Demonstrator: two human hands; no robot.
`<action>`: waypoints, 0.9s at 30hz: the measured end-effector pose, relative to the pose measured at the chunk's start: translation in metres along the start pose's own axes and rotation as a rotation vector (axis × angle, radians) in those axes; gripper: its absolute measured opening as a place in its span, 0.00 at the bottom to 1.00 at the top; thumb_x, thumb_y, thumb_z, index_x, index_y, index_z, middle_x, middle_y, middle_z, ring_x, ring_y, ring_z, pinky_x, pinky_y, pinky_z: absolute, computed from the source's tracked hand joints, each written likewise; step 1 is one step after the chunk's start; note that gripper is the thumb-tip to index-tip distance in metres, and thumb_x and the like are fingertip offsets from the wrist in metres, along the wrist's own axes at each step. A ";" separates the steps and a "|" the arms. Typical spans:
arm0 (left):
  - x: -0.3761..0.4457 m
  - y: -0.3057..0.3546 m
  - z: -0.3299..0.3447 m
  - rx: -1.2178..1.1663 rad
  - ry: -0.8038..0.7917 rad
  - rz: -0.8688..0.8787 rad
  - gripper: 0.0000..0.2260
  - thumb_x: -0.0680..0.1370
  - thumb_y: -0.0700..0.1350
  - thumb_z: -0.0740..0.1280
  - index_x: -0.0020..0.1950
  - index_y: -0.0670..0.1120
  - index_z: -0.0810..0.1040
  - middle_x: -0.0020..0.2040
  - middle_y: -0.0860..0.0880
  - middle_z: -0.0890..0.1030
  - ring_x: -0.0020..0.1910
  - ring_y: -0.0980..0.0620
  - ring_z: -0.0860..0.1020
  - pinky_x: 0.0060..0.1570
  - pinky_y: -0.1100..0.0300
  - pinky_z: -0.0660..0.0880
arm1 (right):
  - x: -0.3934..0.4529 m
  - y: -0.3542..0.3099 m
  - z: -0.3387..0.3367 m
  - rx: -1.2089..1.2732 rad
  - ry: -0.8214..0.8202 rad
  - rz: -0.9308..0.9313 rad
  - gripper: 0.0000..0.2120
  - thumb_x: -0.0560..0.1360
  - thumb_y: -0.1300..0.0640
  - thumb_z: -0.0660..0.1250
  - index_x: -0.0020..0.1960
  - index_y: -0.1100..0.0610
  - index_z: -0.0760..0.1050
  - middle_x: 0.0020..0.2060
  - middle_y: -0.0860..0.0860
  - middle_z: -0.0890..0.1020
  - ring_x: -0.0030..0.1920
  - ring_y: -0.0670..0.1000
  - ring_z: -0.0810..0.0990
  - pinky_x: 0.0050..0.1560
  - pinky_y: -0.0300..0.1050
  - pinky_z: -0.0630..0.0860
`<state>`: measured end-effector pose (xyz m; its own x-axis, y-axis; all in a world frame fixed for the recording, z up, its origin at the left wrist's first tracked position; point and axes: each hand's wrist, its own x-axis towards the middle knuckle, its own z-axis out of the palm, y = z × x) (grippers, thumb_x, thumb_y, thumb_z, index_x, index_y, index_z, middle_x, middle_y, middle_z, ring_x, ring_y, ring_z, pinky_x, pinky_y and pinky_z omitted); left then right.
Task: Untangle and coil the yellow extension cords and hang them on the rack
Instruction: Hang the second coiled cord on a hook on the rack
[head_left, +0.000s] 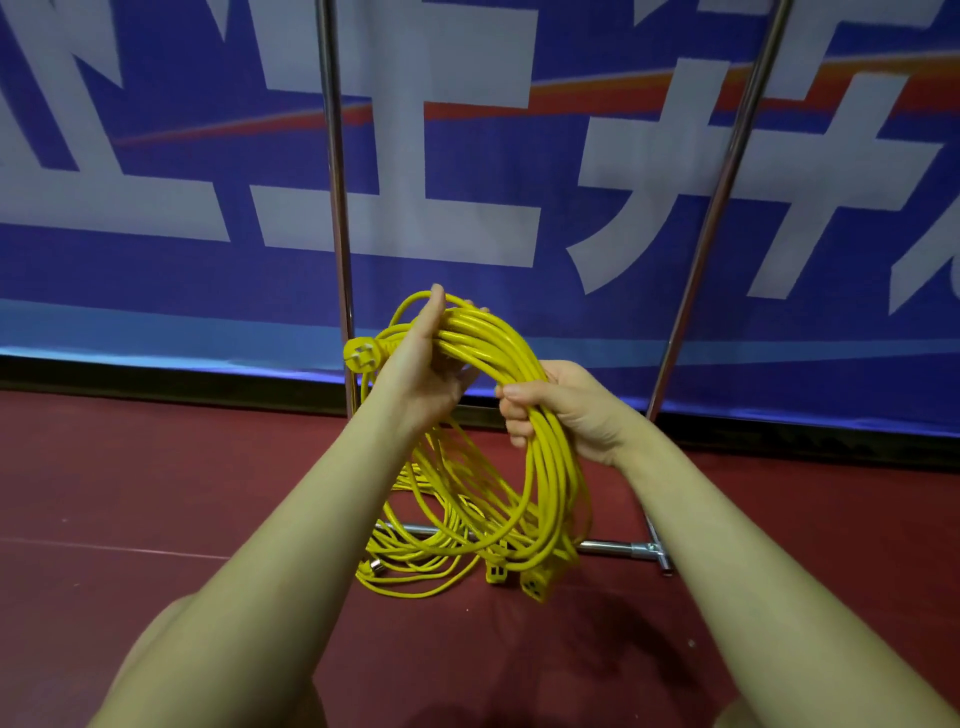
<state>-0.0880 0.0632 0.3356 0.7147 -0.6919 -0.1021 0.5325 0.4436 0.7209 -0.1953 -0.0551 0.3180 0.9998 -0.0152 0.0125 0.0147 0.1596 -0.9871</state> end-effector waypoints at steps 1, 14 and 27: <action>-0.003 0.000 -0.002 0.064 -0.026 -0.013 0.18 0.78 0.59 0.60 0.49 0.44 0.78 0.48 0.46 0.82 0.52 0.50 0.79 0.56 0.54 0.74 | 0.000 -0.002 -0.001 0.010 0.026 -0.006 0.05 0.69 0.62 0.64 0.42 0.61 0.69 0.26 0.50 0.71 0.24 0.46 0.70 0.28 0.39 0.72; -0.044 0.011 -0.013 0.397 -0.376 0.189 0.12 0.74 0.40 0.64 0.57 0.41 0.76 0.53 0.45 0.83 0.53 0.50 0.82 0.51 0.59 0.78 | -0.005 -0.006 -0.018 -0.065 0.253 0.098 0.09 0.76 0.67 0.61 0.38 0.60 0.70 0.24 0.51 0.70 0.22 0.46 0.68 0.24 0.38 0.69; -0.019 0.004 -0.017 1.517 -0.381 0.342 0.29 0.60 0.54 0.80 0.57 0.52 0.74 0.51 0.54 0.82 0.50 0.60 0.79 0.54 0.58 0.75 | -0.025 -0.019 -0.013 -0.211 -0.054 0.209 0.06 0.65 0.63 0.64 0.40 0.64 0.69 0.22 0.51 0.70 0.20 0.46 0.67 0.22 0.37 0.67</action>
<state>-0.0913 0.0877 0.3288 0.4269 -0.8817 0.2011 -0.7092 -0.1884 0.6794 -0.2210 -0.0703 0.3347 0.9803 0.0503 -0.1911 -0.1884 -0.0547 -0.9806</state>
